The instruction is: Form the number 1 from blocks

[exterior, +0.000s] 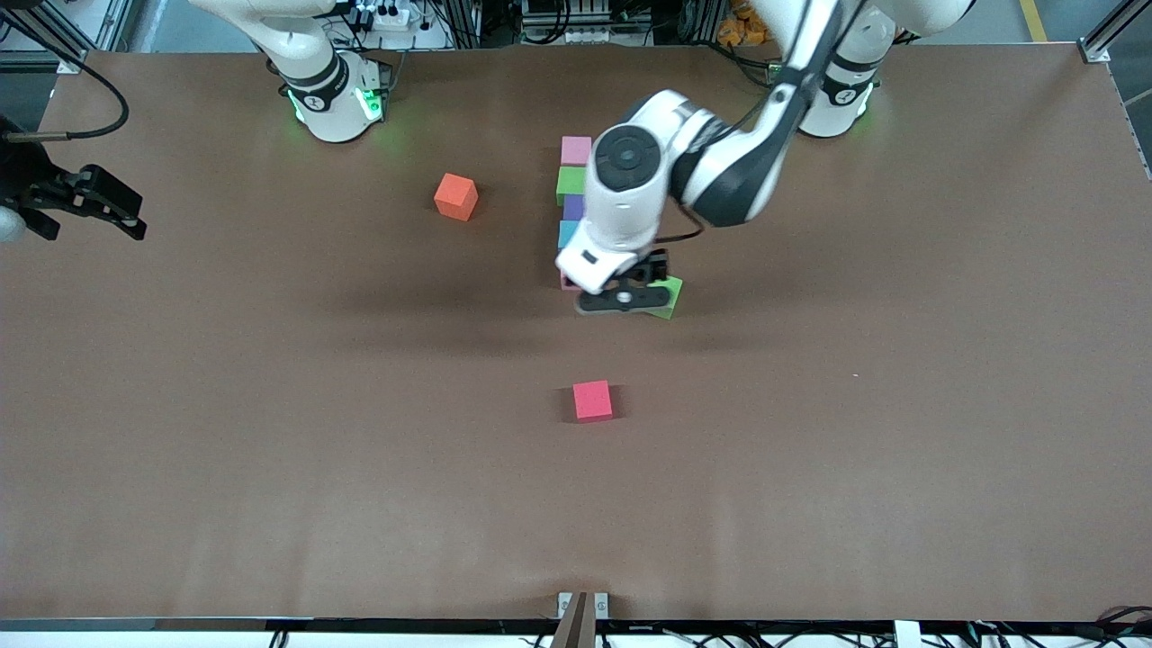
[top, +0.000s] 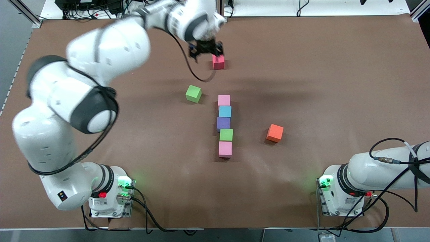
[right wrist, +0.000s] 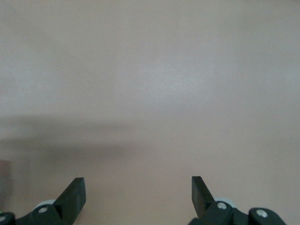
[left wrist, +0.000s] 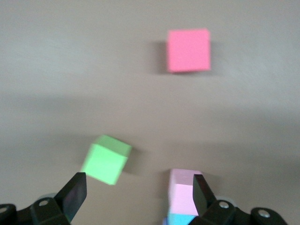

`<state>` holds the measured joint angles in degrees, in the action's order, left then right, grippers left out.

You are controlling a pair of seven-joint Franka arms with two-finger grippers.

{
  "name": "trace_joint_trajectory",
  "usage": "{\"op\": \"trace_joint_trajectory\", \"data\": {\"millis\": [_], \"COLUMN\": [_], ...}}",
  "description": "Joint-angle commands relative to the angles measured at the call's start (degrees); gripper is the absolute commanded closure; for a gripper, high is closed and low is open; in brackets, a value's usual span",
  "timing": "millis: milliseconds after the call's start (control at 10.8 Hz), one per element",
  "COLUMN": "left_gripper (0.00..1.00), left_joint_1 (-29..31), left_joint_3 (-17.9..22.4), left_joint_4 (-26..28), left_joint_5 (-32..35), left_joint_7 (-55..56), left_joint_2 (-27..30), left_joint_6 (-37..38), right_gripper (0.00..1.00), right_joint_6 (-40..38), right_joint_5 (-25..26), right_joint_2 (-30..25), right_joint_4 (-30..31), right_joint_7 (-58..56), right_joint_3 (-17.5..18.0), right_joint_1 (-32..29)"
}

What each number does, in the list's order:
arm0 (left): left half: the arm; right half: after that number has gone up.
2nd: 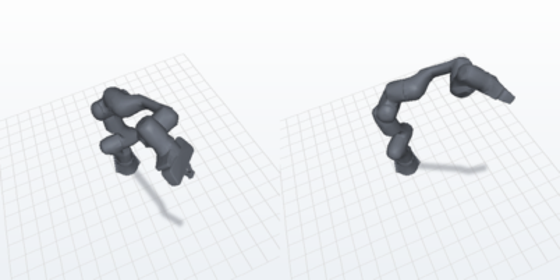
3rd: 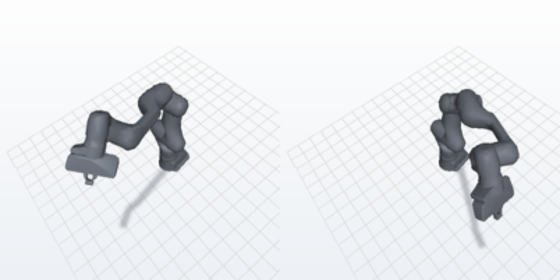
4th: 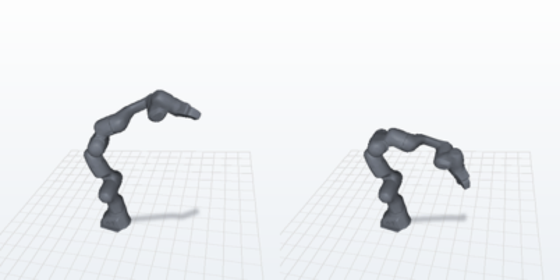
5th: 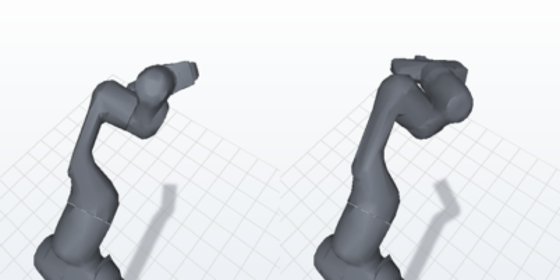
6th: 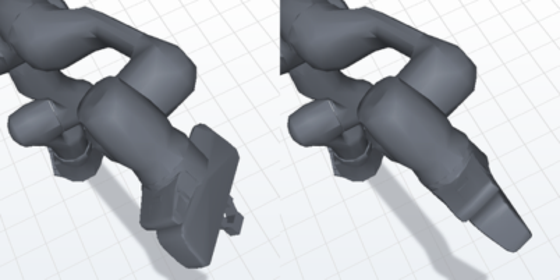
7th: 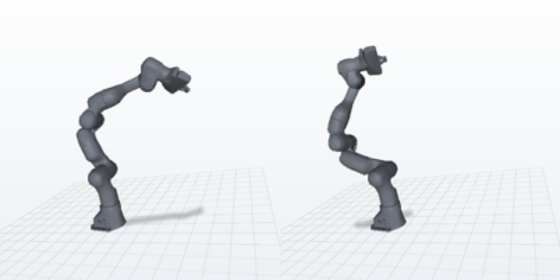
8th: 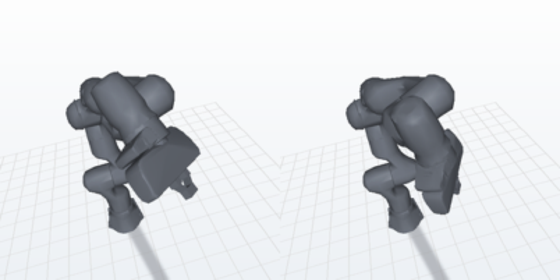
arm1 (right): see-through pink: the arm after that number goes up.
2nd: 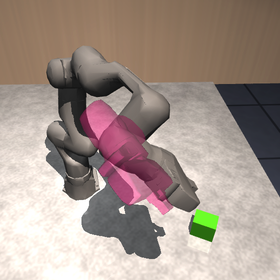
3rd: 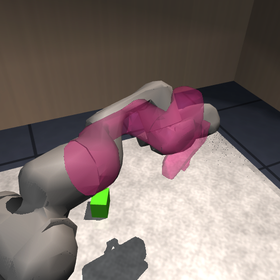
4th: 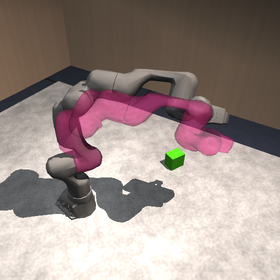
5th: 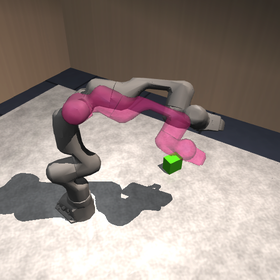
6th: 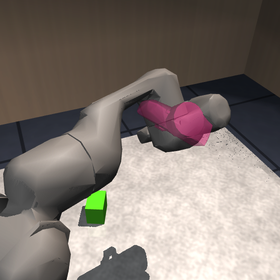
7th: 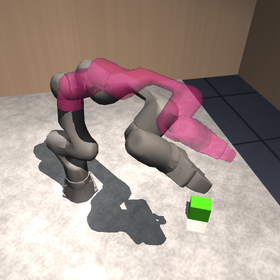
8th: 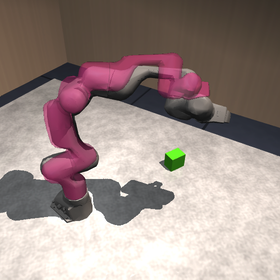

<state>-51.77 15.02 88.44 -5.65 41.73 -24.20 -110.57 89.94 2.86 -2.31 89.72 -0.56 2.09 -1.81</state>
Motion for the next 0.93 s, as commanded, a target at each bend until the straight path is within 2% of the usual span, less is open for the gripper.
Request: {"op": "trace_joint_trajectory", "data": {"millis": [0, 186, 278, 371, 557, 835], "left_gripper": [0.0, 0.0, 0.0, 0.0, 0.0, 0.0], "left_joint_1": [6.5, 15.8, 21.1, 25.0, 30.9, 42.9], "left_joint_3": [-0.8, -3.9, -5.8, -6.4, -7.8, -16.5], "left_joint_4": [1.8, 1.7, 1.8, 1.9, 2.0, 1.9], "left_joint_5": [3.7, 3.7, 3.7, 3.6, 3.7, 7.7], "left_joint_7": [-0.6, -4.2, -10.4, -15.7, -19.1, -25.7], "left_joint_2": [6.8, 11.3, 13.5, 15.5, 19.0, 23.8], "left_joint_6": [4.6, 8.4, 9.9, 11.9, 14.8, 17.5], "right_gripper": [0.0, 0.0, 0.0, 0.0, 0.0, 0.0], "right_joint_6": [-0.6, -0.7, -0.7, -0.8, -0.8, -0.9], "right_joint_5": [-0.2, -2.1, -2.9, -2.9, -2.9, -2.9], "right_joint_2": [-0.2, -0.3, -0.3, -0.3, 0.0, 0.7], "right_joint_4": [-0.4, -0.5, -0.5, -0.4, -0.5, -1.3], "right_joint_7": [-1.4, -2.2, -4.3, -4.6, -4.6, -4.6], "right_joint_3": [-6.5, -6.7, -6.8, -6.8, -6.8, -6.7], "right_joint_1": [6.0, 5.6, 5.2, 5.2, 5.9, 6.0]}}
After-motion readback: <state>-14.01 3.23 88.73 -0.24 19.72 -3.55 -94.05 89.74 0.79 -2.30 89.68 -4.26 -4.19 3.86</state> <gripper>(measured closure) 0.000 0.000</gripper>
